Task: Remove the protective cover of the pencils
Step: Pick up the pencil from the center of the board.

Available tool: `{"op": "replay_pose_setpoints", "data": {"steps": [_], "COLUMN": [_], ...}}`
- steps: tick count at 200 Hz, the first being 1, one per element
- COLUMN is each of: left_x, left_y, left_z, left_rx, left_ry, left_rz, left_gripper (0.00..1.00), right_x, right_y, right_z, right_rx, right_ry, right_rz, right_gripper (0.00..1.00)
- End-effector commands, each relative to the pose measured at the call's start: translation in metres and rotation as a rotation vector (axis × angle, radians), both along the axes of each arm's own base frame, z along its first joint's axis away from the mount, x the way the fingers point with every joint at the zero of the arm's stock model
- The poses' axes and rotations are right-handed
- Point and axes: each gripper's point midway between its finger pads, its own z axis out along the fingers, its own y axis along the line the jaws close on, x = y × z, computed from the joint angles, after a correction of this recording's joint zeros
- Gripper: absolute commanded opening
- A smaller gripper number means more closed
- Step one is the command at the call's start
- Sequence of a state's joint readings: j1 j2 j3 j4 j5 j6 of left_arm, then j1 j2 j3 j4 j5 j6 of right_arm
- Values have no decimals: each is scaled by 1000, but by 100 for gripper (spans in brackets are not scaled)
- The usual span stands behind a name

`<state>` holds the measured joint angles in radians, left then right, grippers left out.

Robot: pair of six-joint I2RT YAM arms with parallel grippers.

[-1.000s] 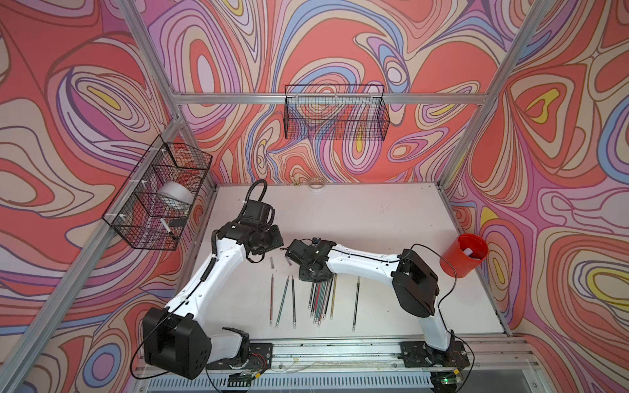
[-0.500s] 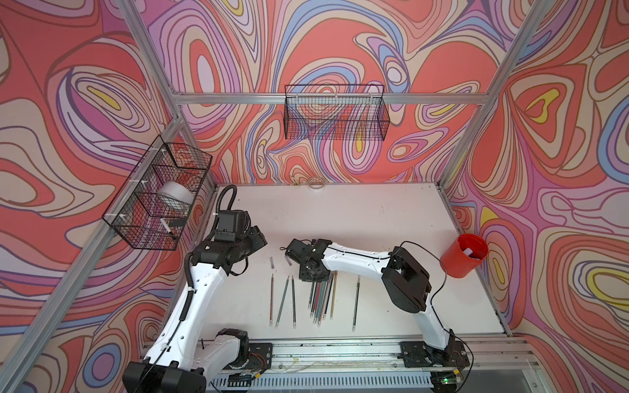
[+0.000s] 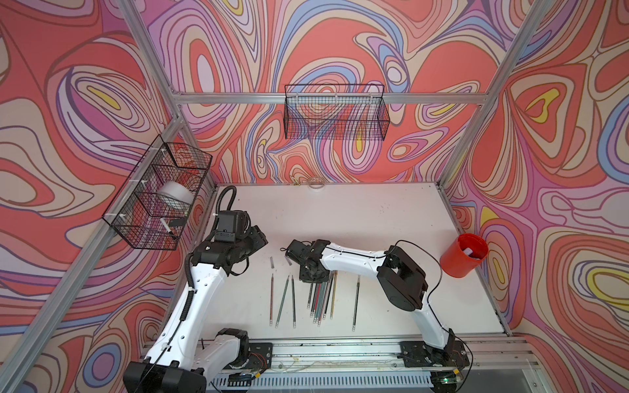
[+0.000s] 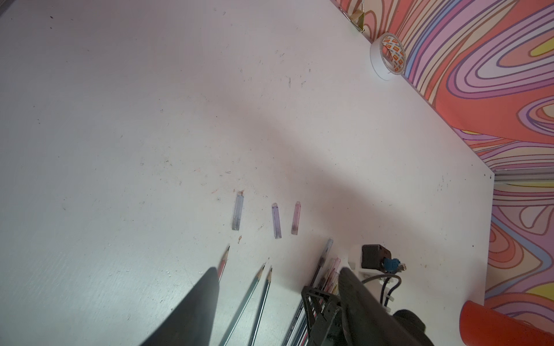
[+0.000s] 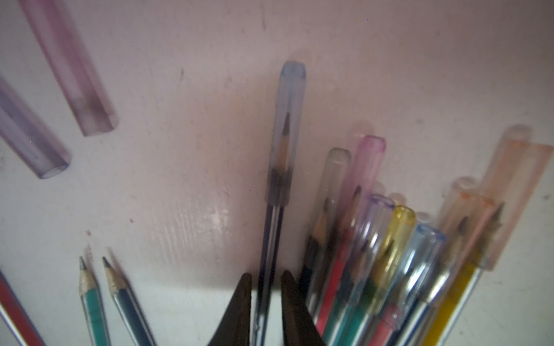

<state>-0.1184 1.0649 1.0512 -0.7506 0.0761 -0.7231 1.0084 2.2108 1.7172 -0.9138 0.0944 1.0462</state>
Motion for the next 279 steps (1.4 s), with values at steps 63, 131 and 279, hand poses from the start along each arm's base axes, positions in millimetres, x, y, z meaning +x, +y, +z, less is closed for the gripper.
{"op": "replay_pose_setpoints", "data": {"steps": [63, 131, 279], "left_x": [3, -3, 14], "left_y": [1, -15, -69], "left_z": [26, 43, 41], "left_rx": [-3, -86, -372], "left_ry": [-152, -203, -199], "left_rz": [-9, -72, -237], "left_gripper": [65, 75, 82], "right_x": [-7, -2, 8], "right_y": [-3, 13, 41], "right_z": [-28, -12, 113], "right_rx": [-42, 36, 477], "right_ry": [73, 52, -225], "right_rz": [12, 19, 117], "right_gripper": [5, 5, 6]}}
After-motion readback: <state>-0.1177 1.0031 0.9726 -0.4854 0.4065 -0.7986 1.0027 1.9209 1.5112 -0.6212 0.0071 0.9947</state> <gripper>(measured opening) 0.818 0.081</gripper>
